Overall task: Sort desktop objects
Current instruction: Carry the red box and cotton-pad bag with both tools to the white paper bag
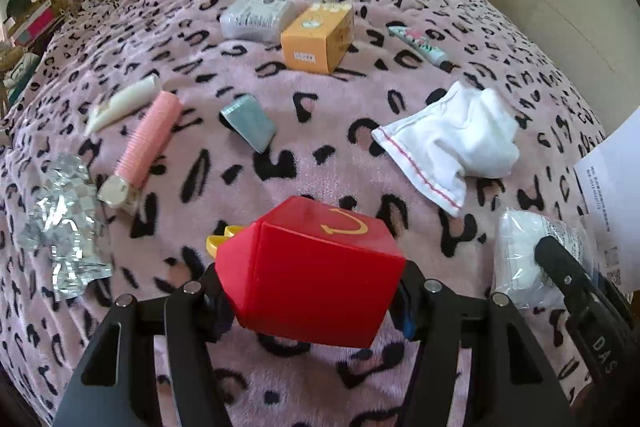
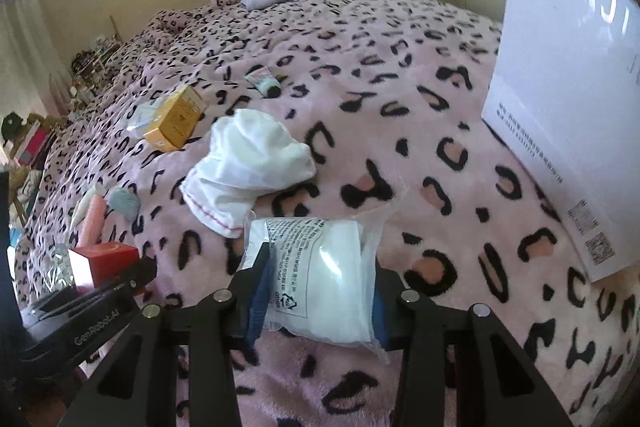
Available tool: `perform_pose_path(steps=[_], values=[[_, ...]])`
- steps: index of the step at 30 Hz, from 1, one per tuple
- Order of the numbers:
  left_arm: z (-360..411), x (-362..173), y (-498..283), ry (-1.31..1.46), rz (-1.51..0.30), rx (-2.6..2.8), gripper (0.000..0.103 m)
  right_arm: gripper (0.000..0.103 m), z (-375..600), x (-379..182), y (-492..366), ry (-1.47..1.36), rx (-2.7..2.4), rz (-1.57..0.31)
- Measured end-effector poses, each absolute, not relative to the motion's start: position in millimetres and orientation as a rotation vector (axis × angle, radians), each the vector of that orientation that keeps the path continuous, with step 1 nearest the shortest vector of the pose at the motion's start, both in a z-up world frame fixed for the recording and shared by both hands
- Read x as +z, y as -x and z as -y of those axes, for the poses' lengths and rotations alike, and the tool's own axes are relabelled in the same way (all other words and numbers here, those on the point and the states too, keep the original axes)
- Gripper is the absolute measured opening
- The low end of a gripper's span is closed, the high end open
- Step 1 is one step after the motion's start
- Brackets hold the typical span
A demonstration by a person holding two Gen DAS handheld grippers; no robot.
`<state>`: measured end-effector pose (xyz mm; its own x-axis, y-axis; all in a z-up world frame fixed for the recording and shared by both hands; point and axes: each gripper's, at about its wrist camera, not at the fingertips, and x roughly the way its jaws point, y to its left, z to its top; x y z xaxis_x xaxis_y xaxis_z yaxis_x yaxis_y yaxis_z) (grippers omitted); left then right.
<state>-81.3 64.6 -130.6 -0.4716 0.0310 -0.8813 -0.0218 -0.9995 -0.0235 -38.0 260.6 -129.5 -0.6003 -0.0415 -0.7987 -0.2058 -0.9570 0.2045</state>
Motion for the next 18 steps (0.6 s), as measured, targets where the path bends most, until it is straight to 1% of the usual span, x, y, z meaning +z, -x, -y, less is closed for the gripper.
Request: perform_pose_path(steps=[9, 18], values=[[-55.6, -95.0, 60.3, 1.545, -0.019, 2.704, 0.062, 0.042, -241.5, -105.8, 26.4, 1.342, 2.736, -0.345], [-47.9, -78.6, 37.3, 1.538, -0.01, 2.712, 0.062, 0.041, -226.7, -93.0, 12.1, 1.333, 2.768, -0.287]])
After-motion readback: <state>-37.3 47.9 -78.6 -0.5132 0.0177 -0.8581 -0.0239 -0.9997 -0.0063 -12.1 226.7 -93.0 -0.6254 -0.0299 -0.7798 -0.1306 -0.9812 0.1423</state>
